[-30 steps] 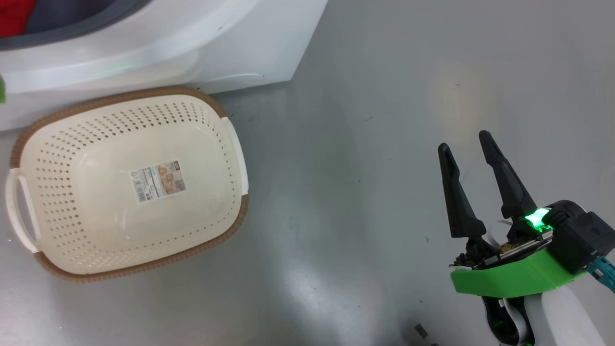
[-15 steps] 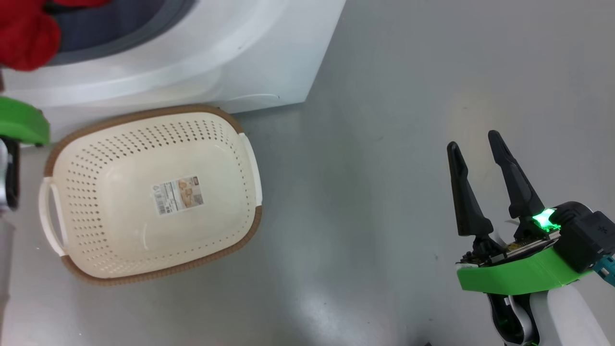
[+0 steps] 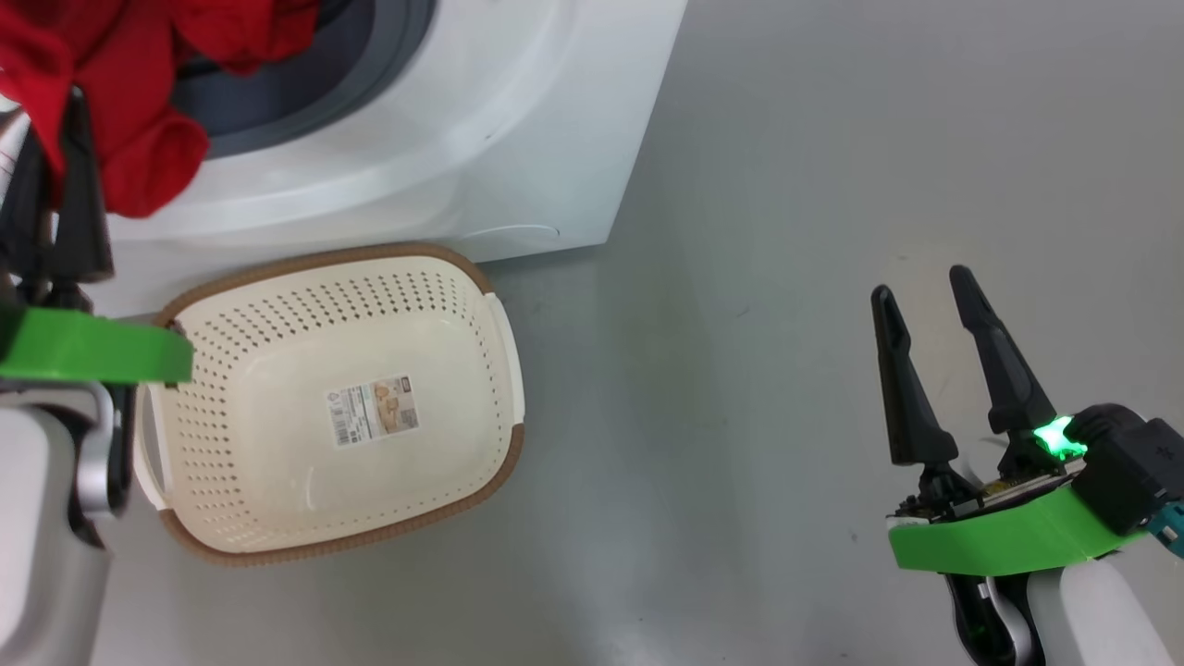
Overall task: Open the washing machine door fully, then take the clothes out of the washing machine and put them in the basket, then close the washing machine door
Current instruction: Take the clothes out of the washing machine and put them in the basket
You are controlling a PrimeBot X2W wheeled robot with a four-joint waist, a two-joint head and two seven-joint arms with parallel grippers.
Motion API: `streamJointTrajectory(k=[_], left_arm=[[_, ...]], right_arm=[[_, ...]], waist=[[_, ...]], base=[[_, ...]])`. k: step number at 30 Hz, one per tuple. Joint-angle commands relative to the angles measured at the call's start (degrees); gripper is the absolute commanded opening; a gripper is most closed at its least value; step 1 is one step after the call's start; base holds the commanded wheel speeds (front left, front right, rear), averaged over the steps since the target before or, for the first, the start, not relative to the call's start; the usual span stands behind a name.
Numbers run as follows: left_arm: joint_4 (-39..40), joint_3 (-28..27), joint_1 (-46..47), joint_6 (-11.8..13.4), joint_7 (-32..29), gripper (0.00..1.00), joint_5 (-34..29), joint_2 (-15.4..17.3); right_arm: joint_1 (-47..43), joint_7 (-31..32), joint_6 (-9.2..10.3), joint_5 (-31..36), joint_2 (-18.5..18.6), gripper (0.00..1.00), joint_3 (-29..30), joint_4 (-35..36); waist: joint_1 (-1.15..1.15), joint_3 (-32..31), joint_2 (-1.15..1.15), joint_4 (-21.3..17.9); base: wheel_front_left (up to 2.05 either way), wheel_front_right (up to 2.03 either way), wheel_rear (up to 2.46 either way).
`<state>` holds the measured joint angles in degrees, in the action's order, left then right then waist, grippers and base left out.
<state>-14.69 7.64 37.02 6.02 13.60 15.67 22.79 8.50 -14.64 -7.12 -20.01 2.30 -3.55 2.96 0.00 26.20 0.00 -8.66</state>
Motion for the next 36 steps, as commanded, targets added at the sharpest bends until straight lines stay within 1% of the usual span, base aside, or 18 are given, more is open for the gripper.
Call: streamJointTrajectory(k=[1, 6, 10, 16, 26, 31, 33, 36], left_arm=[[2.18, -1.90, -0.77, 0.45, -0.27, 0.00, 0.06, 2.54], [8.78, -1.41, -5.00, 1.57, -2.28, 0.00, -0.05, 2.66], [13.37, -0.82, -8.23, 1.96, -3.41, 0.00, 0.46, 2.21], [18.80, -0.71, -13.28, 3.10, -4.45, 0.00, 0.71, 2.28], [26.62, 0.15, -20.83, 4.98, -6.07, 0.00, 1.82, 0.94], [28.47, 2.17, -23.03, 4.56, -7.38, 0.00, 2.69, -0.03], [27.48, 3.23, -23.57, 4.19, -7.66, 0.00, 3.02, -0.54], [24.02, 4.45, -23.34, 3.40, -7.43, 0.00, 3.46, -1.18]], right_arm=[[-0.95, -0.36, -0.36, 0.49, 0.57, 1.00, -0.88, 1.36], [-1.09, -0.36, -0.36, 0.35, 0.57, 1.00, -0.54, 1.27], [-1.06, -0.36, -0.36, 0.15, 0.57, 1.00, -0.36, 1.15], [-0.97, -0.36, -0.36, -0.13, 0.57, 1.00, -0.19, 1.06], [-1.37, -0.36, -0.36, -0.20, 0.57, 1.00, 0.72, 1.09], [-1.45, -0.36, -0.36, 0.03, 0.57, 1.00, 1.06, 1.65], [-1.30, -0.36, -0.36, 0.03, 0.57, 1.00, 0.90, 1.83], [-0.85, -0.36, -0.36, 0.03, 0.57, 1.00, 0.26, 1.94]], waist=[[0.00, -0.50, 0.00, 0.28], [0.00, -1.61, 0.00, 0.86], [0.00, -2.30, 0.00, 1.35], [0.00, -2.92, 0.00, 1.82], [0.00, -4.04, 0.00, 2.25], [0.00, -3.16, 0.00, 2.84], [0.00, -2.53, 0.00, 2.99], [0.00, -1.53, 0.00, 2.86]], base=[[0.00, 0.00, 0.00], [0.00, 0.00, 0.00], [0.00, 0.00, 0.00], [0.00, 0.00, 0.00], [0.00, 0.00, 0.00], [0.00, 0.00, 0.00], [0.00, 0.00, 0.00], [0.00, 0.00, 0.00]])
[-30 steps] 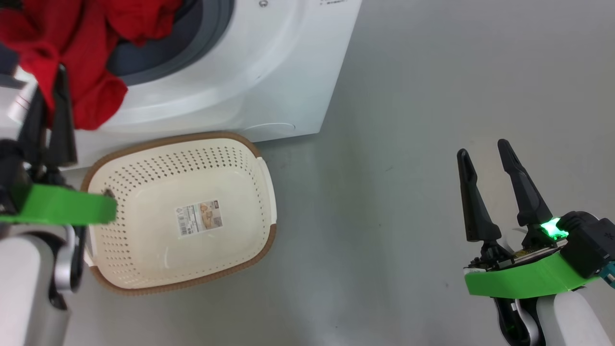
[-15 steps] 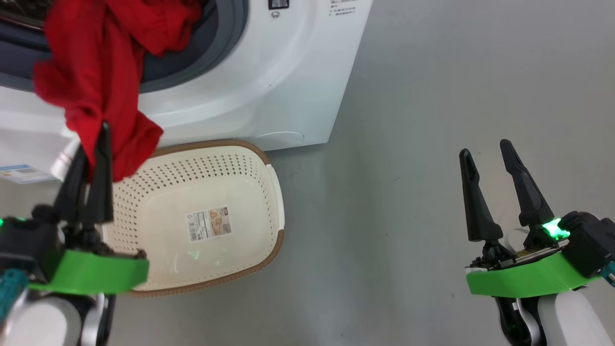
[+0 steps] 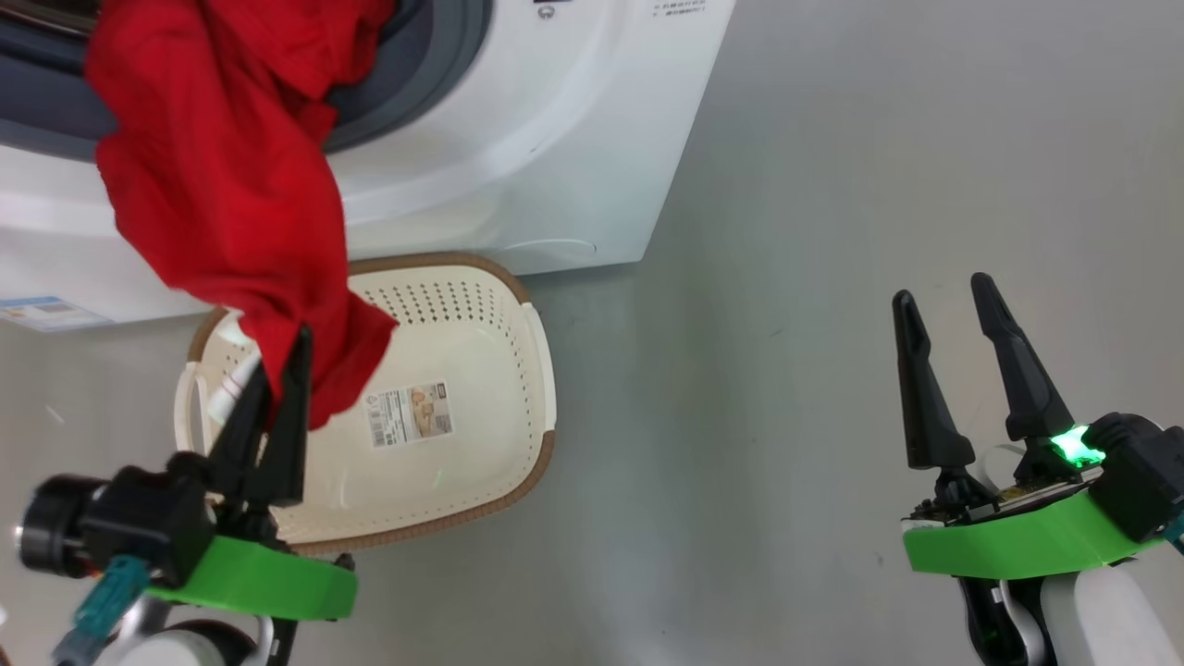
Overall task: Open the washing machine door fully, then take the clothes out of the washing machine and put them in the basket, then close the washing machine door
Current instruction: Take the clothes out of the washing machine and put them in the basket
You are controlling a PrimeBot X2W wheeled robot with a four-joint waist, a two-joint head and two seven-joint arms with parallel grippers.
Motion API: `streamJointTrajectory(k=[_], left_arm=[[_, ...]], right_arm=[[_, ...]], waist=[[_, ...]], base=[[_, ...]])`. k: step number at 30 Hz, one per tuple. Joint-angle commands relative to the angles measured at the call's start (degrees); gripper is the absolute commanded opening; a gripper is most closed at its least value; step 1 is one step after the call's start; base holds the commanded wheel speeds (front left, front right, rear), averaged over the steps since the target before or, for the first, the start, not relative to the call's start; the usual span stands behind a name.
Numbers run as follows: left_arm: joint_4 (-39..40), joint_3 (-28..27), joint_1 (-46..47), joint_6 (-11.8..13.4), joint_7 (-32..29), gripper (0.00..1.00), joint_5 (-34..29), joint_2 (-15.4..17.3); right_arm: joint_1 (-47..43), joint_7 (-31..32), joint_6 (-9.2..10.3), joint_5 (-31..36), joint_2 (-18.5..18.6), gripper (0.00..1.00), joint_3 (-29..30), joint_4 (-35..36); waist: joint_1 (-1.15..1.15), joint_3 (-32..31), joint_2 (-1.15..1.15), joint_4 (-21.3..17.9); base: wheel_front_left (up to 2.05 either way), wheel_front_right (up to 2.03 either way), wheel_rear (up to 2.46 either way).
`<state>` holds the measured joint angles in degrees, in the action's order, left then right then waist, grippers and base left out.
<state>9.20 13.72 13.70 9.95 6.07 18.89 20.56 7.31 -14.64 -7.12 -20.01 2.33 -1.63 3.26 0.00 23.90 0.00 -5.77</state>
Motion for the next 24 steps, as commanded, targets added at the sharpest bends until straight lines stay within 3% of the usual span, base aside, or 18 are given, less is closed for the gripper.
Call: streamJointTrajectory(k=[1, 5, 24], left_arm=[[-1.33, -1.29, 0.37, -0.85, 0.39, 0.00, 0.43, 0.76], [-6.63, -0.34, 1.82, -1.99, 1.37, 0.00, 0.84, 0.11], [-46.16, 4.03, 17.22, -9.64, 7.58, 0.00, 1.75, -4.72]], right_arm=[[0.53, -0.36, -0.36, 0.03, 0.54, 1.00, -1.76, 1.68], [0.93, -0.36, -0.36, 0.03, 0.54, 1.00, -1.99, 1.67], [2.09, -0.36, -0.36, -0.40, 0.54, 1.00, -3.55, 1.79]], waist=[[0.00, 1.05, 0.00, -0.08], [0.00, 1.90, 0.00, -0.40], [0.00, 6.81, 0.00, -3.45]], base=[[0.00, 0.00, 0.00], [0.00, 0.00, 0.00], [0.00, 0.00, 0.00]])
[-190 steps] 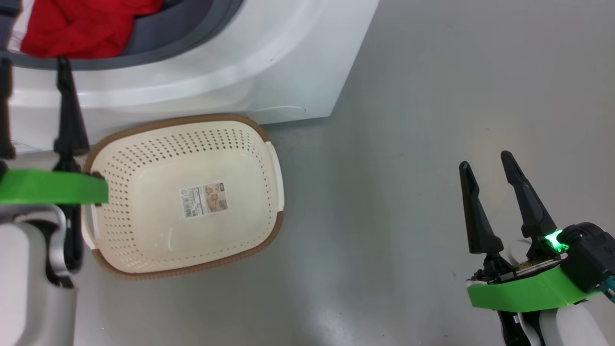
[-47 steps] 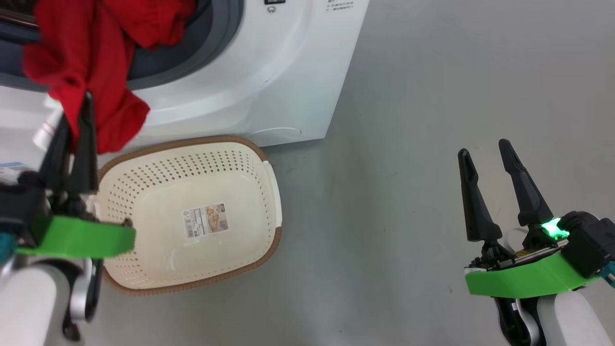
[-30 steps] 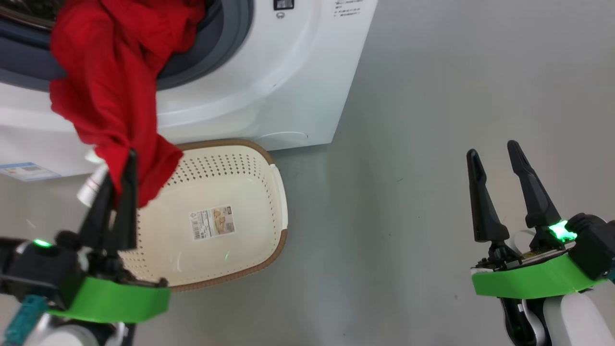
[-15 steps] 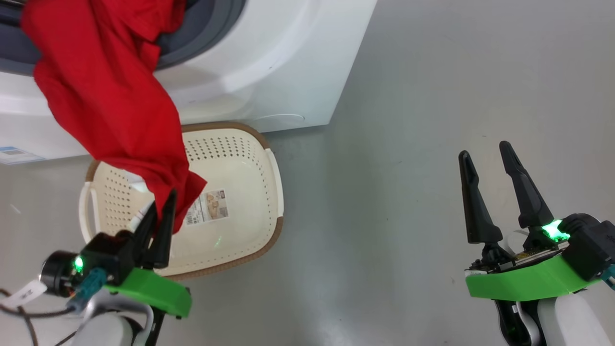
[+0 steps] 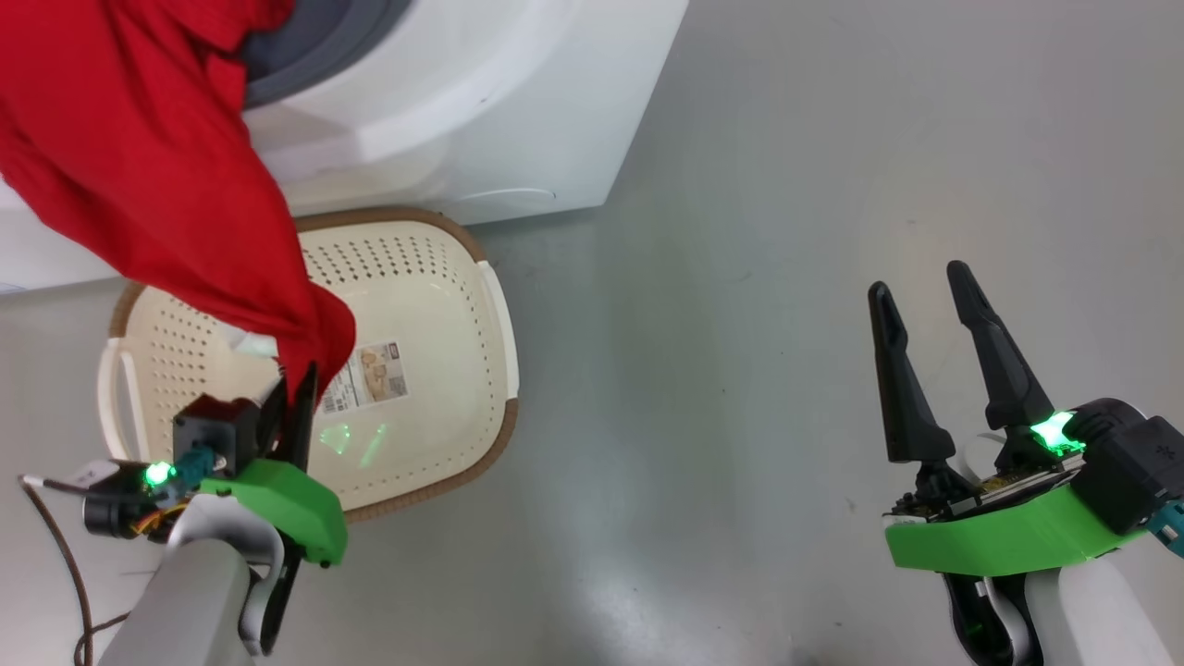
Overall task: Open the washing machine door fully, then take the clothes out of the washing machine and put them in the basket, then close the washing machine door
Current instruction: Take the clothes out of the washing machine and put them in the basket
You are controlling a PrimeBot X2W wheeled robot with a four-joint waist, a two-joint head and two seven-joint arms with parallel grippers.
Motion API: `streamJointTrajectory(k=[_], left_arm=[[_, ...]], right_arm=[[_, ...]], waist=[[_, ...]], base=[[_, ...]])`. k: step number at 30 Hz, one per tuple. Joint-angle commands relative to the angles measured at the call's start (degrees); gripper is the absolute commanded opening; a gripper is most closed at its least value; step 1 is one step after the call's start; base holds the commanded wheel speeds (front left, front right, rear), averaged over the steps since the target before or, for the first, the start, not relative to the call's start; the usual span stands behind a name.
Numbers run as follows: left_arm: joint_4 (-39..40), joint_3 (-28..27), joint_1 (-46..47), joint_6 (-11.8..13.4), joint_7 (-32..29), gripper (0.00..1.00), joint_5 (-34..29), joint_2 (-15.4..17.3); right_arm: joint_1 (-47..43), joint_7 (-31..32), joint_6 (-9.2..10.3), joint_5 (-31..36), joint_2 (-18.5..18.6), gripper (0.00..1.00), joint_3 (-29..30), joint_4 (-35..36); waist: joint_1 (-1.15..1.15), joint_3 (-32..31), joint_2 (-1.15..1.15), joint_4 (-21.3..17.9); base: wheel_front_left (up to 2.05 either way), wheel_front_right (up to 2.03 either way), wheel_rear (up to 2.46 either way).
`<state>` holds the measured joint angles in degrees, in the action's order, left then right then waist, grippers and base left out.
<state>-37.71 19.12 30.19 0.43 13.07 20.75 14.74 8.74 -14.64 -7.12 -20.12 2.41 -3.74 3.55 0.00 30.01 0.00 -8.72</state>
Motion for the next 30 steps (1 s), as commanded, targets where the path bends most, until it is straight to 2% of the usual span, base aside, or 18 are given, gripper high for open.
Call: streamJointTrajectory(k=[1, 4, 11, 19, 30], left_arm=[[-1.07, -1.29, 1.56, -0.42, 0.82, 0.00, -0.19, 0.94], [-7.10, -1.11, 4.54, -1.60, 1.53, 0.00, -0.56, 0.50], [-15.42, -1.17, 8.59, -3.38, 1.89, 0.00, -0.91, -0.23], [-20.49, -1.53, 10.54, -4.99, 1.92, 0.00, -1.49, -0.39], [-24.77, -2.19, 11.46, -5.74, 1.92, 0.00, -2.16, -0.32]], right_arm=[[0.72, -0.36, -0.36, -0.30, 0.47, 1.00, -1.56, 1.55], [0.98, -0.36, -0.36, -0.35, 0.47, 1.00, -1.72, 1.79], [1.63, -0.36, -0.36, -0.51, 0.47, 1.00, -2.42, 2.05], [2.84, -0.36, -0.36, -0.95, 0.47, 1.00, -3.29, 2.39], [3.51, -0.36, -0.36, -0.80, 0.47, 1.00, -3.20, 2.61]], waist=[[0.00, 1.10, 0.00, -0.66], [0.00, 2.62, 0.00, -1.13], [0.00, 5.05, 0.00, -1.80], [0.00, 7.97, 0.00, -2.91], [0.00, 10.19, 0.00, -3.09]], base=[[0.00, 0.00, 0.00], [0.00, 0.00, 0.00], [0.00, 0.00, 0.00], [0.00, 0.00, 0.00], [0.00, 0.00, 0.00]])
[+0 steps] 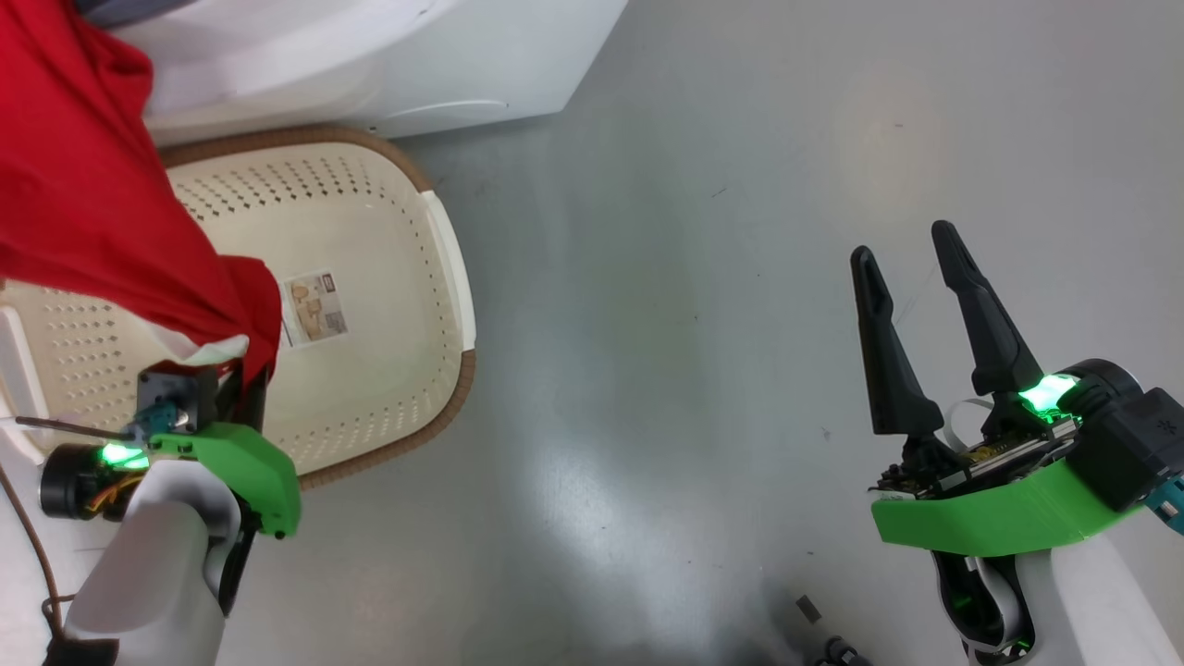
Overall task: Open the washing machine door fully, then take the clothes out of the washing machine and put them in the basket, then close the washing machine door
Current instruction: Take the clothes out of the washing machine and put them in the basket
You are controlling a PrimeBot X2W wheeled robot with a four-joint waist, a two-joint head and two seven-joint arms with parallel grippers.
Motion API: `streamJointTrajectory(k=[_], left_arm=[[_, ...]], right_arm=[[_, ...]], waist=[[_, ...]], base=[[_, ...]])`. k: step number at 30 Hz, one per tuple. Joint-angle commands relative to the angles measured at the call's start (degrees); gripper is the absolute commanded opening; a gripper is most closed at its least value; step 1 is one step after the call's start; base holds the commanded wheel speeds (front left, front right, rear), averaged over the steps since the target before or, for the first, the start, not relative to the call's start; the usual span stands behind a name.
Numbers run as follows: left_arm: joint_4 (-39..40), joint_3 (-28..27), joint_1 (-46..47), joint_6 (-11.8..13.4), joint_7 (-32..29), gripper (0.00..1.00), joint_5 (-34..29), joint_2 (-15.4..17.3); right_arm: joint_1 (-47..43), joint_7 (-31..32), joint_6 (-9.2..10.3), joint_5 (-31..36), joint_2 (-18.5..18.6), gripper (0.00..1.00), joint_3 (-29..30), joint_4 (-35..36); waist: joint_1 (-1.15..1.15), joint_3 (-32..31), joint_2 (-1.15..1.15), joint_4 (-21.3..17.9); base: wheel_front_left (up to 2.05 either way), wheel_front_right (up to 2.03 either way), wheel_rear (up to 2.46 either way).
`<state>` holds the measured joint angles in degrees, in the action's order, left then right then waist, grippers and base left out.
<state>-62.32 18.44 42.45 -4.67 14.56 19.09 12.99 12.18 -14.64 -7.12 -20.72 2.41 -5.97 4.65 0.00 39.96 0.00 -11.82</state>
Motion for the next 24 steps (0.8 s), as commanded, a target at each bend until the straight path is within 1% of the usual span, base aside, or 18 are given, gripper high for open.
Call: streamJointTrajectory(k=[1, 5, 12, 16, 17, 18, 19, 20, 21, 24], left_arm=[[-0.41, -1.58, -0.78, -0.67, 0.43, 0.00, -0.53, 1.30], [-1.04, -1.78, -0.50, -0.74, 0.43, 0.00, -0.88, 1.15], [-0.31, -2.63, 0.03, 0.10, 0.43, 0.00, -1.67, 1.28], [-1.09, -3.09, 0.33, 0.06, 0.43, 0.00, -1.76, 1.18], [-1.36, -3.22, 0.42, 0.09, 0.43, 0.09, -1.75, 1.16], [-1.56, -3.34, 0.51, 0.10, 0.43, 0.27, -1.76, 1.14], [-1.74, -3.43, 0.61, 0.11, 0.43, 0.32, -1.80, 1.14], [-1.86, -3.52, 0.70, 0.17, 0.43, 0.81, -1.84, 1.13], [-1.95, -3.66, 0.76, 0.23, 0.43, 1.00, -1.85, 1.12], [-2.14, -3.91, 0.91, 0.22, 0.43, 1.00, -1.96, 1.06]], right_arm=[[0.15, -0.36, -0.36, -0.21, 0.47, 1.00, -1.04, 1.52], [0.55, -0.36, -0.36, -0.23, 0.47, 1.00, -1.30, 1.57], [0.76, -0.36, -0.36, -0.21, 0.47, 1.00, -1.29, 1.52], [0.92, -0.36, -0.36, -0.36, 0.47, 1.00, -1.44, 1.57], [0.96, -0.36, -0.36, -0.40, 0.47, 1.00, -1.47, 1.57], [1.00, -0.36, -0.36, -0.44, 0.47, 1.00, -1.51, 1.56], [1.01, -0.36, -0.36, -0.48, 0.47, 1.00, -1.54, 1.55], [1.02, -0.36, -0.36, -0.53, 0.47, 1.00, -1.55, 1.54], [1.03, -0.36, -0.36, -0.57, 0.47, 1.00, -1.56, 1.52], [1.08, -0.36, -0.36, -0.71, 0.46, 1.00, -1.63, 1.47]], waist=[[0.00, 0.38, 0.00, 0.01], [0.00, 0.91, 0.00, -0.08], [0.00, 1.53, 0.00, -0.16], [0.00, 1.79, 0.00, -0.28], [0.00, 1.84, 0.00, -0.31], [0.00, 1.90, 0.00, -0.34], [0.00, 1.95, 0.00, -0.36], [0.00, 2.00, 0.00, -0.37], [0.00, 2.03, 0.00, -0.38], [0.00, 2.14, 0.00, -0.41]], base=[[0.00, 0.00, 0.00], [0.00, 0.00, 0.00], [0.00, 0.00, 0.00], [0.00, 0.00, 0.00], [0.00, 0.00, 0.00], [0.00, 0.00, 0.00], [0.00, 0.00, 0.00], [0.00, 0.00, 0.00], [0.00, 0.00, 0.00], [0.00, 0.00, 0.00]])
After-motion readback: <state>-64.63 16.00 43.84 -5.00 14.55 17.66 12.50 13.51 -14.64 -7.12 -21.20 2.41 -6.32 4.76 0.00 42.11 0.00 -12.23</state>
